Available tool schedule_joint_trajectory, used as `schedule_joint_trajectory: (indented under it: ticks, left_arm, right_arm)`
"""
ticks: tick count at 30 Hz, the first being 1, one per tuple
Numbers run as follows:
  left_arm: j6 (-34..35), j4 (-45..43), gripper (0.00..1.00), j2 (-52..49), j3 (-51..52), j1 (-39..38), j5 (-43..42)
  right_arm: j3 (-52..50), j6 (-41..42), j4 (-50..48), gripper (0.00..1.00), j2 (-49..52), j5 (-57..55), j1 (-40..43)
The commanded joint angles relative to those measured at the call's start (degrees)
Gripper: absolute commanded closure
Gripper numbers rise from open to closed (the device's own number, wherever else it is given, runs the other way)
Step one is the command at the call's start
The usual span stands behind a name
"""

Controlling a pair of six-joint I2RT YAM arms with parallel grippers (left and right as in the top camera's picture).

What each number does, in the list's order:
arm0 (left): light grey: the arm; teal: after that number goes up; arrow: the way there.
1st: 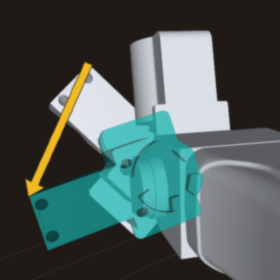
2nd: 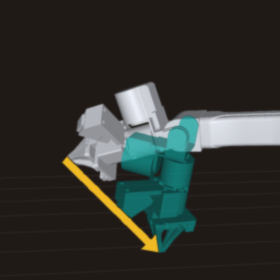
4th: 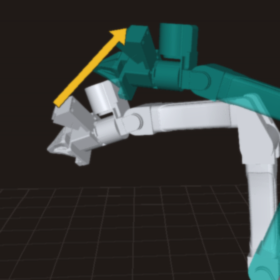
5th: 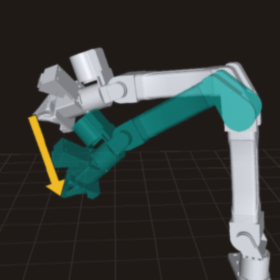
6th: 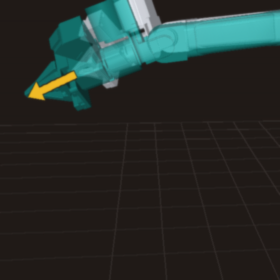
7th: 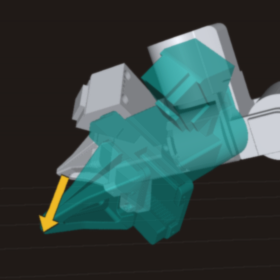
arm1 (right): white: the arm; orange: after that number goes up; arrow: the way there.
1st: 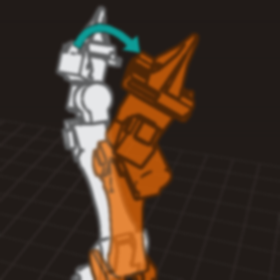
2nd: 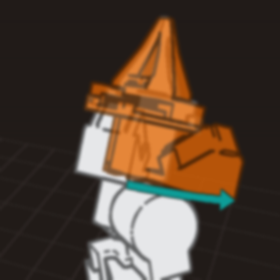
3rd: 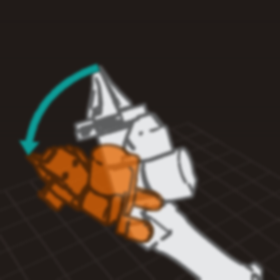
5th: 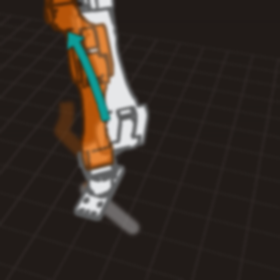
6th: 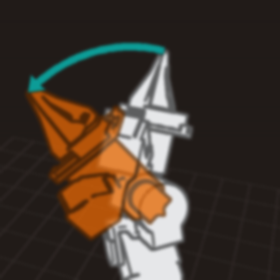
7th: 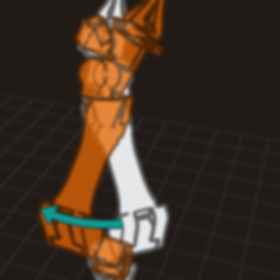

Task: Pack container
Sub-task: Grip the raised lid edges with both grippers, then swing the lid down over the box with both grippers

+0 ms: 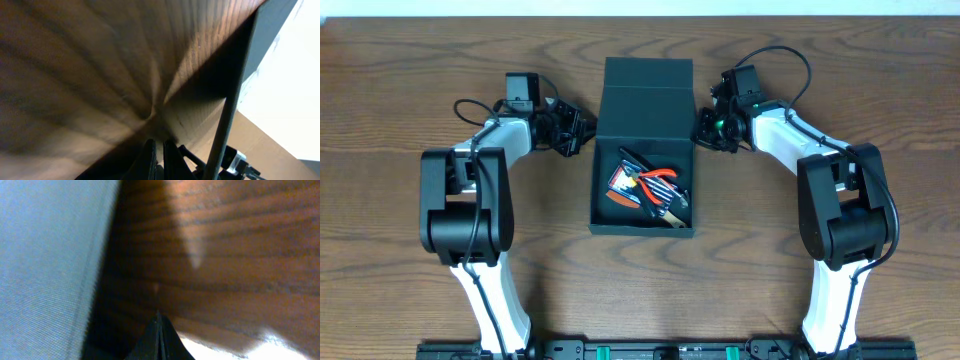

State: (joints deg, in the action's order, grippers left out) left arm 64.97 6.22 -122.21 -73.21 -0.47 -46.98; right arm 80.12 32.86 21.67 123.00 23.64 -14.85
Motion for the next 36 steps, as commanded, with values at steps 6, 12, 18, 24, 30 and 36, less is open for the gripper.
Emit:
schedule_joint_trajectory:
  ticks: [6, 12, 18, 24, 30, 36]
  left_arm:
    - [1.3, -6.7, 0.95, -1.5, -1.8, -0.8, -7.0]
    - [-4.9, -8.2, 0.95, -1.3, -5.0, 0.3, -14.4]
    - [-12.5, -0.5, 0.95, -0.1, -8.9, 0.7, -15.3]
    - [-18.2, 5.9, 0.95, 1.1, -9.6, 0.7, -15.4]
    - [-24.5, 11.5, 0.95, 3.3, -9.6, 0.7, -15.3]
    - [-29.9, 19.5, 0.94, 8.0, -9.6, 0.7, -11.0]
  right_arm:
    - [0.9, -4.1, -3.1, 0.99, 0.8, 3.3, 0.2]
    - [0.9, -11.3, -3.3, 0.99, -0.3, 3.6, 0.2]
    - [0.9, -16.4, -4.2, 0.99, -4.0, 3.1, 0.2]
    - [0.9, -17.5, -4.8, 0.99, -8.2, 3.2, 0.2]
    - [0.9, -18.4, -4.6, 0.99, -12.7, 3.2, 0.0]
    - [0.9, -19.6, -2.2, 0.99, -16.6, 3.4, -1.4]
